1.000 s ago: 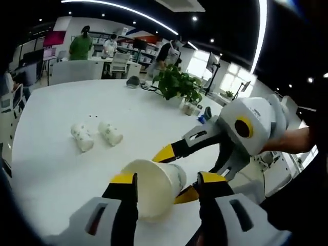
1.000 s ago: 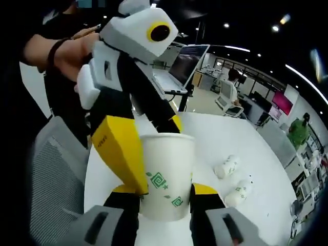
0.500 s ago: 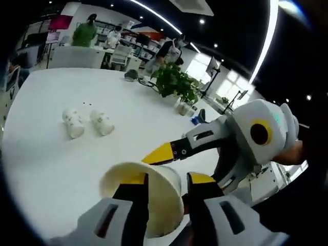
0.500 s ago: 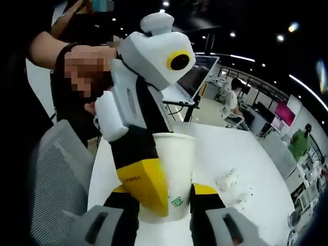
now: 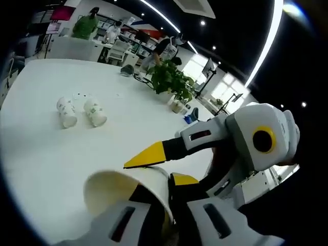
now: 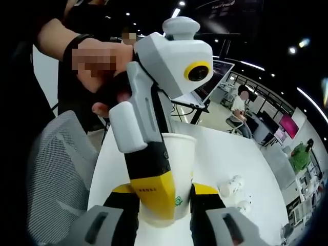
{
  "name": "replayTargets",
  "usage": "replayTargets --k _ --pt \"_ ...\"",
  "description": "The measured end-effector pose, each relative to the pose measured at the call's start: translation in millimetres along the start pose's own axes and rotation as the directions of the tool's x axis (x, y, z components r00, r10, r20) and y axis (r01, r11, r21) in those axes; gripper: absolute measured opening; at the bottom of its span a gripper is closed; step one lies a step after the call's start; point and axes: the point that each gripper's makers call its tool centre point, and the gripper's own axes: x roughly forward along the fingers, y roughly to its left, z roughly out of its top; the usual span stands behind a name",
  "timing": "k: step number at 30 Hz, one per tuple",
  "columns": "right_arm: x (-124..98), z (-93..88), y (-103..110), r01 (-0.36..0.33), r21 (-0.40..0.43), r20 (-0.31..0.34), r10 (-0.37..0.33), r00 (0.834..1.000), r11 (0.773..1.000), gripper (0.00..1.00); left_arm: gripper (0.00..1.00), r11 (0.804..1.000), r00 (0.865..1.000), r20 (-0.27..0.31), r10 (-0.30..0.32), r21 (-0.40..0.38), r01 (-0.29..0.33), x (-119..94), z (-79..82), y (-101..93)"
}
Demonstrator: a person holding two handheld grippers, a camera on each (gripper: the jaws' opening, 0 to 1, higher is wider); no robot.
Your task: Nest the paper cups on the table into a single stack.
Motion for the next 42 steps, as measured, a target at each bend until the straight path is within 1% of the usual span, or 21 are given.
replayTargets --k 4,8,10,12,15,19,23,25,28,29,31,33,36,37,39,42 --pt "0 -2.0 -1 0.004 0.010 -0.004 -0.003 1.000 1.000 0.39 0.00 1.000 1.000 -0.003 -0.007 0.013 0.007 -1 -1.6 -3.7" --pt "-3 -9.4 -1 0.015 0.016 -0.020 -0.015 1.000 1.000 0.47 0.00 1.000 1.000 -0.004 0.000 0.027 0.000 -2 -0.7 -1.8" --pt "-5 -12.8 -2 0.029 0.036 -0.019 -0.028 0.999 0.999 0.51 0.00 0.999 1.000 -0.005 0.006 0.035 -0.006 -3 -0.5 -1.0" --pt "-9 -16.7 -5 0.046 0.075 -0.011 -0.045 0.999 0.996 0.55 0.00 0.999 1.000 -0.010 0.013 0.043 -0.012 -4 -0.9 1.6" --pt "-13 -21.7 -7 0.058 0.138 0.001 -0.059 0.998 0.989 0.61 0.00 0.998 0.999 -0.029 0.028 0.062 -0.026 -5 -3.5 4.3" --pt "-23 -31.4 -10 0.074 0.197 0.015 -0.078 0.997 0.978 0.62 0.00 0.996 0.998 -0.052 0.040 0.083 -0.036 -3 -6.8 6.8" --pt "-31 -41.3 -7 0.074 0.217 0.011 -0.078 0.997 0.973 0.63 0.00 0.994 0.996 -0.079 0.049 0.099 -0.042 1 -10.2 8.2" --pt "-35 -48.1 -7 0.080 0.230 0.006 -0.083 0.997 0.970 0.65 0.00 0.992 0.993 -0.104 0.056 0.116 -0.043 3 -13.1 6.9" --pt "-39 -58.5 -6 0.085 0.248 0.000 -0.088 0.996 0.965 0.66 0.00 0.983 0.984 -0.156 0.090 0.176 -0.062 5 -18.4 9.6" --pt "-41 -60.7 -6 0.088 0.252 -0.002 -0.090 0.996 0.964 0.66 0.00 0.980 0.981 -0.169 0.099 0.188 -0.067 6 -20.4 8.1" --pt "-44 -66.7 -5 0.090 0.262 -0.004 -0.092 0.996 0.961 0.66 0.00 0.975 0.974 -0.194 0.114 0.210 -0.072 8 -23.2 11.4" --pt "-46 -69.5 -3 0.096 0.270 -0.009 -0.097 0.995 0.958 0.67 0.00 0.972 0.971 -0.208 0.121 0.222 -0.074 9 -24.5 13.0" --pt "-51 -75.5 0 0.101 0.287 -0.011 -0.102 0.995 0.953 0.67 0.00 0.963 0.959 -0.240 0.149 0.255 -0.086 11 -27.3 16.1" --pt "-52 -77.1 1 0.102 0.291 -0.013 -0.102 0.995 0.951 0.67 0.00 0.959 0.955 -0.252 0.158 0.269 -0.087 12 -27.3 20.5" --pt "-55 -80.3 3 0.107 0.299 -0.018 -0.107 0.994 0.948 0.68 0.00 0.955 0.951 -0.264 0.163 0.286 -0.084 14 -28.1 21.6" --pt "-58 -85.3 7 0.115 0.314 -0.027 -0.112 0.993 0.942 0.68 0.00 0.945 0.938 -0.293 0.185 0.314 -0.088 17 -31.7 22.1"
